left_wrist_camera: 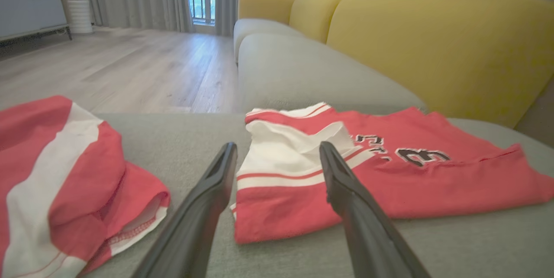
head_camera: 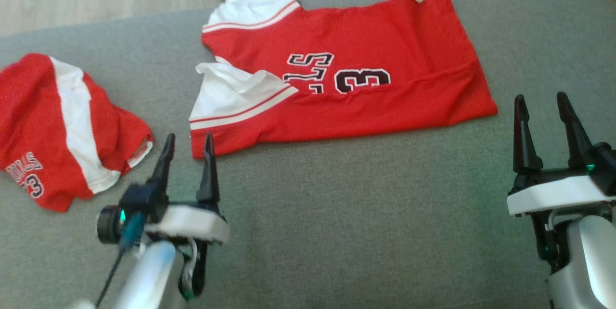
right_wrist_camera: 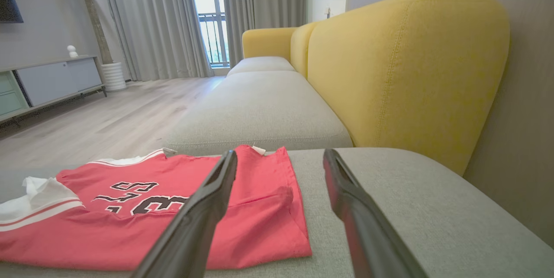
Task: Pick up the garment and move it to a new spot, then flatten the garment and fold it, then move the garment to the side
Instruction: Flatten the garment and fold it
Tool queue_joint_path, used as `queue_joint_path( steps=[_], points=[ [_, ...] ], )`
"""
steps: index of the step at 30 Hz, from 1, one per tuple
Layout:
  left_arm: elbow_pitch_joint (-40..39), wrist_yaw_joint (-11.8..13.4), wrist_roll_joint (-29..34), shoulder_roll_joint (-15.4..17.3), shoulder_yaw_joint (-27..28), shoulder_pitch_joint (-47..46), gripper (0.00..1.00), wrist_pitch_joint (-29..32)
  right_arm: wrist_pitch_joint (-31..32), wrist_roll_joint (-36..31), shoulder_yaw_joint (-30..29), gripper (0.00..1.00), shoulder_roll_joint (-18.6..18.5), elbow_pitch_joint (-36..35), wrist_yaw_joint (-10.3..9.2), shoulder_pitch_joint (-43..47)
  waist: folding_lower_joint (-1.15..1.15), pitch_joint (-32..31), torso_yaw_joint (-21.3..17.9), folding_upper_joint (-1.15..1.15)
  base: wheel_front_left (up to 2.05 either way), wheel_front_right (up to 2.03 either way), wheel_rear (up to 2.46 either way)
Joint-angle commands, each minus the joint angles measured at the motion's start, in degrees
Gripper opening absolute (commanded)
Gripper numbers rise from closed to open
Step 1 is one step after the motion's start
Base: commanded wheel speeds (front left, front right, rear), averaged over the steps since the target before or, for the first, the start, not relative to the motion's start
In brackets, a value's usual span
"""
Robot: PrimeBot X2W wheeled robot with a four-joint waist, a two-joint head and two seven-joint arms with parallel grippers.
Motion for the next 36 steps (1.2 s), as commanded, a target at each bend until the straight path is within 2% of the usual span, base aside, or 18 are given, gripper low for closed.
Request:
queue_joint_path(
  steps=[1, 7, 14, 18, 22, 23, 24, 29, 30, 36],
  points=[
    [0.16, 0.76, 0.61, 0.28, 2.60, -3.94, 1.00, 0.93, 0.26, -0.40, 0.98, 1.00, -0.22, -2.39, -0.04, -1.79, 0.00, 1.27, -0.44, 0.00, 0.00, 0.00, 0.00],
    [10.63, 3.24, 2.02, 0.89, 2.05, -11.91, 1.00, 8.46, 1.51, 0.44, 1.29, 1.00, 0.02, -3.26, -0.04, -3.17, 0.00, 4.74, -1.64, 0.00, 0.00, 0.00, 0.00],
    [20.05, 2.36, 2.47, 1.85, 0.39, -17.06, 1.00, 15.24, 1.16, 0.76, 2.47, 1.00, -0.25, -3.10, -0.04, -4.83, 0.00, 6.59, -2.90, 0.00, 0.00, 0.00, 0.00],
    [23.17, 2.34, 3.50, 2.44, -0.85, -18.48, 1.00, 16.34, 0.87, 0.77, 2.88, 1.00, -0.30, -2.72, -0.04, -5.10, 0.00, 6.85, -3.20, 0.00, 0.00, 0.00, 0.00],
    [25.71, 0.87, 3.14, 2.17, -1.82, -18.92, 1.00, 18.23, 0.93, 0.92, 2.65, 1.00, -0.39, -2.02, -0.04, -5.31, 0.00, 6.77, -3.18, 0.00, 0.00, 0.00, 0.00],
    [26.10, 0.36, 3.00, 2.00, -2.10, -18.99, 0.58, 18.66, 1.14, 0.87, 2.41, 1.00, -0.43, -1.76, -0.04, -5.43, 0.00, 6.77, -3.11, 0.00, 0.00, 0.00, 0.00],
    [26.30, -0.12, 2.87, 1.82, -2.35, -19.05, 0.00, 18.87, 1.40, 0.80, 2.17, 1.00, -0.42, -1.51, -0.04, -5.61, 0.00, 6.76, -3.03, 0.00, 0.00, 0.00, 0.00],
    [24.30, -0.20, 2.85, 1.37, -2.54, -19.77, 0.00, 14.66, 4.34, -0.44, 1.08, 1.00, -0.07, 0.36, -0.04, -7.02, 0.00, 6.84, -2.17, 0.00, 0.00, 0.00, 0.00],
    [22.65, 0.08, 3.13, 1.32, -2.60, -20.11, 0.00, 12.11, 6.71, -1.28, 0.17, 1.00, 0.58, 1.80, -0.04, -8.03, 0.00, 7.03, -1.63, 0.00, 0.00, 0.00, 0.00],
    [17.92, 0.74, 4.22, 1.21, -3.34, -20.80, 0.00, 7.29, 14.17, -4.16, -3.92, 1.00, 3.06, 8.18, -0.04, -11.75, 0.00, 7.77, 0.08, 0.00, 0.00, 0.00, 0.00]
  ],
)
